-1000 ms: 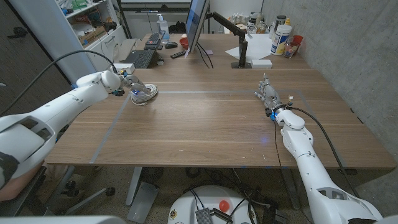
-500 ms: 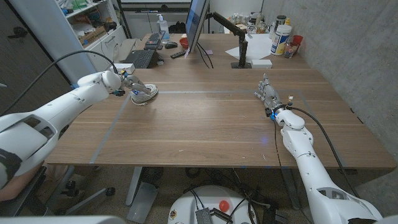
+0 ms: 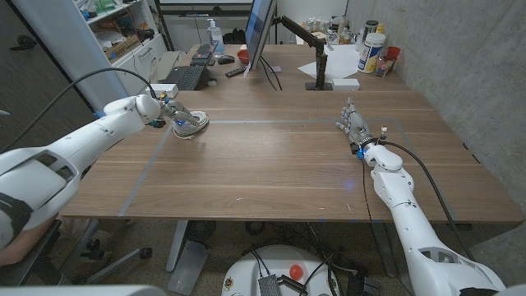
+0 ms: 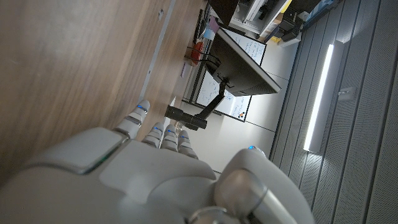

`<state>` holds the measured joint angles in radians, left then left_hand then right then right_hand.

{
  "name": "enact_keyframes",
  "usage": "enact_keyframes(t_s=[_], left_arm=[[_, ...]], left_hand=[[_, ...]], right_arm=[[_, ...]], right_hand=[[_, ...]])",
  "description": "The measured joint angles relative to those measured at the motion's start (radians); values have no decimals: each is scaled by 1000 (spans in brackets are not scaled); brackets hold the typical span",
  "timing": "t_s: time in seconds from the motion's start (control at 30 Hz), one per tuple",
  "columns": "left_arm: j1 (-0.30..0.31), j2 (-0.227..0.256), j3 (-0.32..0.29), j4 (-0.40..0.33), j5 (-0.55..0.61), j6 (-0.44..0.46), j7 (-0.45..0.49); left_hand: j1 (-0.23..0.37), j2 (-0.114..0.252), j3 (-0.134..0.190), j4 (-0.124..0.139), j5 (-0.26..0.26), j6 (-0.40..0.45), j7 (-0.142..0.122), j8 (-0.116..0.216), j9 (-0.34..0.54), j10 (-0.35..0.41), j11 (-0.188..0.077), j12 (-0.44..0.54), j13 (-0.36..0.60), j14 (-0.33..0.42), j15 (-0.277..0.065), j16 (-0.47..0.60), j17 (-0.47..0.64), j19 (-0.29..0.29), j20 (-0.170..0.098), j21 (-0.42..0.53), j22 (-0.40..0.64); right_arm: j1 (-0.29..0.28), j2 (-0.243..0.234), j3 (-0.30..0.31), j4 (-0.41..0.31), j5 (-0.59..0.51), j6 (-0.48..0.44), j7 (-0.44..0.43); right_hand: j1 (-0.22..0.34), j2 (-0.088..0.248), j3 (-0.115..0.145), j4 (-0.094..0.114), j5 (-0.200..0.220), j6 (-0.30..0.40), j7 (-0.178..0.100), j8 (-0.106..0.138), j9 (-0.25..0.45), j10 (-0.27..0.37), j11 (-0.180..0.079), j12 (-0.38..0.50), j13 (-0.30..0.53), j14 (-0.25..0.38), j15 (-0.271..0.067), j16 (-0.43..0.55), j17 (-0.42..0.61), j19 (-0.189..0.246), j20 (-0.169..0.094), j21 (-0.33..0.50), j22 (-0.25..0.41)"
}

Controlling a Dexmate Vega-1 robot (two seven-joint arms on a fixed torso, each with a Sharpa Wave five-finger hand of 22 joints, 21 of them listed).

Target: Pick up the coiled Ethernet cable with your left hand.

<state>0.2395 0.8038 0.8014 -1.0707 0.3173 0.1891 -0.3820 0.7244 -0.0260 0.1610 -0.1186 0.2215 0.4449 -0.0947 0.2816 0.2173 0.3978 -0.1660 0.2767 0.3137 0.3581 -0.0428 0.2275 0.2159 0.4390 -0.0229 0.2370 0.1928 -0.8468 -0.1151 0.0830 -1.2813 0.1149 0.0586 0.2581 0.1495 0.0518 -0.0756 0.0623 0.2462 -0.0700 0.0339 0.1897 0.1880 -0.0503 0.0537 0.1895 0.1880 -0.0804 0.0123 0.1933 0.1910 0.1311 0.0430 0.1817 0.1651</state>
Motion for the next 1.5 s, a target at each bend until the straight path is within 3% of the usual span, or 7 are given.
enact_keyframes(t_s=[1.5], left_arm=[[-19, -34, 35, 23, 55, 10, 44]], left_hand=[[-4, 4, -4, 4, 0, 14, 0, 8, 3, 20, 1, 0, 5, 12, 1, 0, 0, 0, 0, 0, 0]], right_arm=[[-2, 3, 5, -6, 11, 1, 10]], right_hand=[[0, 0, -4, 4, 0, 0, 0, 0, 0, 0, 0, 0, 0, 0, 0, 0, 0, 0, 0, 0, 0]])
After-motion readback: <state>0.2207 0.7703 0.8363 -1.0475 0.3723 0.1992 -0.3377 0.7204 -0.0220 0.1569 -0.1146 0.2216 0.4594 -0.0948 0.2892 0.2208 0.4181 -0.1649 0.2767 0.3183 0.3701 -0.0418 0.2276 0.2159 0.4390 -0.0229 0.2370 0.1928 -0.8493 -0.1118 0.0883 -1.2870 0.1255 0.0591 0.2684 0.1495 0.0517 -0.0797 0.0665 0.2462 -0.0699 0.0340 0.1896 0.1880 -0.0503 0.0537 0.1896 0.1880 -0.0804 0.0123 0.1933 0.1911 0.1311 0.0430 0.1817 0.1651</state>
